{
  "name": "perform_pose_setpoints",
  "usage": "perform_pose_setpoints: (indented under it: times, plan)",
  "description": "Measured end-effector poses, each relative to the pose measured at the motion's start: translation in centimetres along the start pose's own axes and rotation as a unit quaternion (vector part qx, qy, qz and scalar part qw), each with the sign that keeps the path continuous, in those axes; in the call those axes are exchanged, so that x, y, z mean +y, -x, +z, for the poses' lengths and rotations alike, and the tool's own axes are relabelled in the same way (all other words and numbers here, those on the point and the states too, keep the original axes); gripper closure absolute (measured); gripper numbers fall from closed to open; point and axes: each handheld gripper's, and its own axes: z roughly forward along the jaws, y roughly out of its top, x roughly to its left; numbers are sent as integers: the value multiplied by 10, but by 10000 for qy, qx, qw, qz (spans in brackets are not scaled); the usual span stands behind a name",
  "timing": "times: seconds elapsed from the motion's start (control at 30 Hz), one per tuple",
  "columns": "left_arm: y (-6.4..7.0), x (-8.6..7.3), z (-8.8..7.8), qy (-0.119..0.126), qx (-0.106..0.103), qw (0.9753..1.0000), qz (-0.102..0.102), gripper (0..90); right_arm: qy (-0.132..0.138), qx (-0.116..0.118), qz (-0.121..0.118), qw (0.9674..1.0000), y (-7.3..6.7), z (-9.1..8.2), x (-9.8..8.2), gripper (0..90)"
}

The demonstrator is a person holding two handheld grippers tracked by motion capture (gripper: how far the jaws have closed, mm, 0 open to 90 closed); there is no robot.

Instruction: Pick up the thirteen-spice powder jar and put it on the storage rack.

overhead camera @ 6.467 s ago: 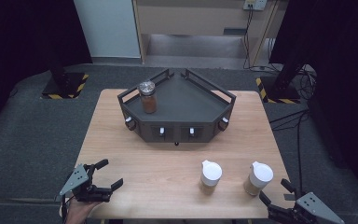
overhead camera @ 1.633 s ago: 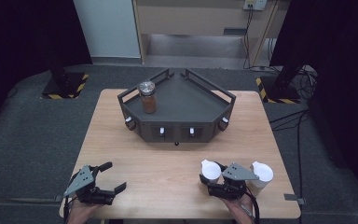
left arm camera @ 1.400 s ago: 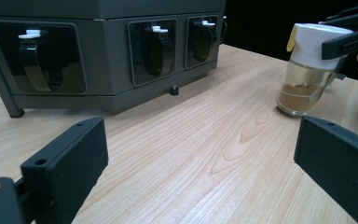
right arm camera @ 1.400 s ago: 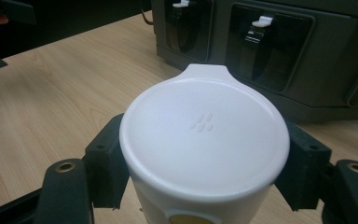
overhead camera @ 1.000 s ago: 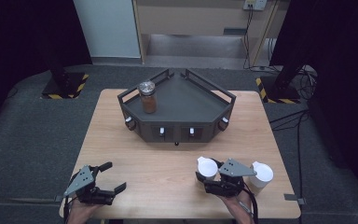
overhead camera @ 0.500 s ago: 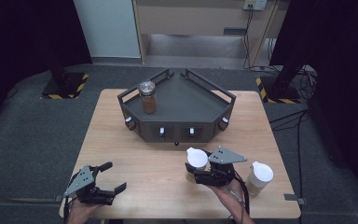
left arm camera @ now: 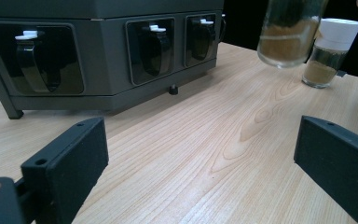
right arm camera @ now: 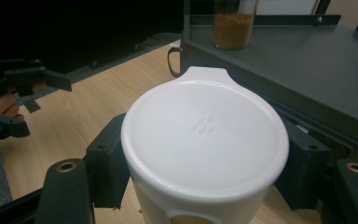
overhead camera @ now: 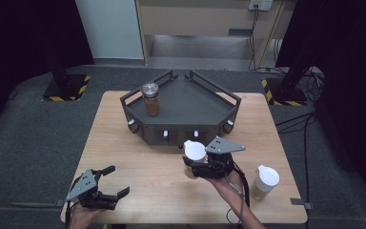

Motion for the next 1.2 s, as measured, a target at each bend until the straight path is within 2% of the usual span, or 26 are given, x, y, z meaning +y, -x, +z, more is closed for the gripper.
perform_pose_setpoints:
  times: [0.6,0.93,1.2]
  plan:
    - [0,0,0,-10,-7,10000,23,20,0,-10,-118,9999,14,18,60,308]
    - [1,1,0,-21,-13,10000,37,20,43,-141,-137,9998,24,30,94,308]
    - [0,0,0,-16,-7,10000,25,21,17,-277,-83,9996,34,47,118,308]
